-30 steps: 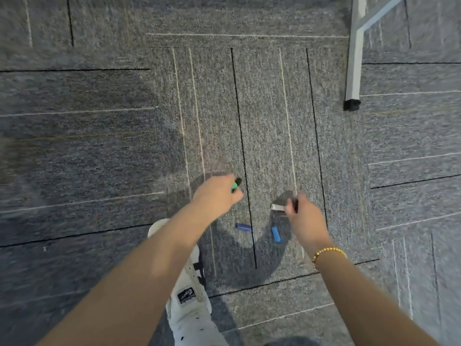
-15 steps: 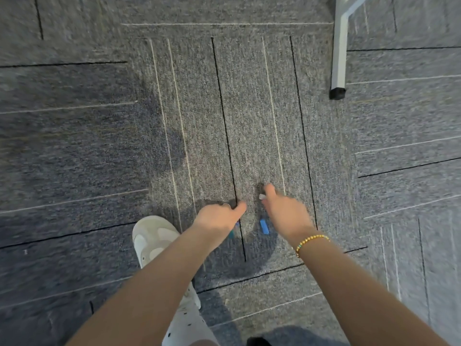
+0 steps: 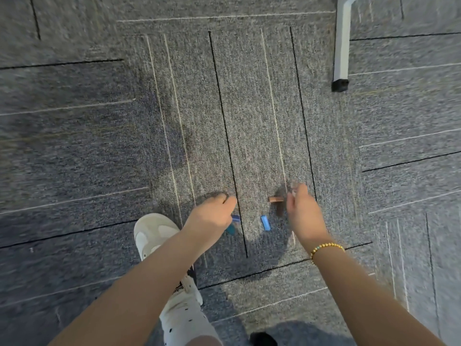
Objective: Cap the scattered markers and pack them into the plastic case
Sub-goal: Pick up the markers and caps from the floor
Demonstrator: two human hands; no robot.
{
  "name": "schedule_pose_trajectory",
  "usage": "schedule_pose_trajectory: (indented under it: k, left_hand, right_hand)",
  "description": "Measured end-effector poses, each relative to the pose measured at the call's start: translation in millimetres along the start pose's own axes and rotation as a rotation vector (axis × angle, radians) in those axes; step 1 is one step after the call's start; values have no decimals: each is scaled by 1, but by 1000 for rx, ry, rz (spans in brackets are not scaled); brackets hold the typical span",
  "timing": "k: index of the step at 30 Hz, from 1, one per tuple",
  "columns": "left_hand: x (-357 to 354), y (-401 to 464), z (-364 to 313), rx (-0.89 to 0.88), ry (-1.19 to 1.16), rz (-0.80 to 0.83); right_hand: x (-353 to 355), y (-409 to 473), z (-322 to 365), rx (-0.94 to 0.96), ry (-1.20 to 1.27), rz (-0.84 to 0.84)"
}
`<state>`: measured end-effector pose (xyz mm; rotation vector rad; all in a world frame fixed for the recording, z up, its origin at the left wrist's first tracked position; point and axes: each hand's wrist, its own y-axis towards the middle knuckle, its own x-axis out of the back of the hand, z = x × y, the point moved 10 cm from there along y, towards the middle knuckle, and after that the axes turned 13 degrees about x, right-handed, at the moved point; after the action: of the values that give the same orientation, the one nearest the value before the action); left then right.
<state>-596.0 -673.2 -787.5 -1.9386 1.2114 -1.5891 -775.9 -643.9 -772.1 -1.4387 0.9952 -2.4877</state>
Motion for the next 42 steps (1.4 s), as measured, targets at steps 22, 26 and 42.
schedule_pose_trajectory:
  k: [22, 26, 42]
  left_hand:
    - [-12, -11, -15, -188, 330, -183]
    - [-16, -8, -22, -171, 399, -164]
    - [7, 23, 1, 175, -229, 49]
  right_hand:
    - [-26, 7, 28, 322, -489, 212]
    - [-29, 4, 31, 302, -436, 186]
    - [-5, 7, 13, 31, 159, -76]
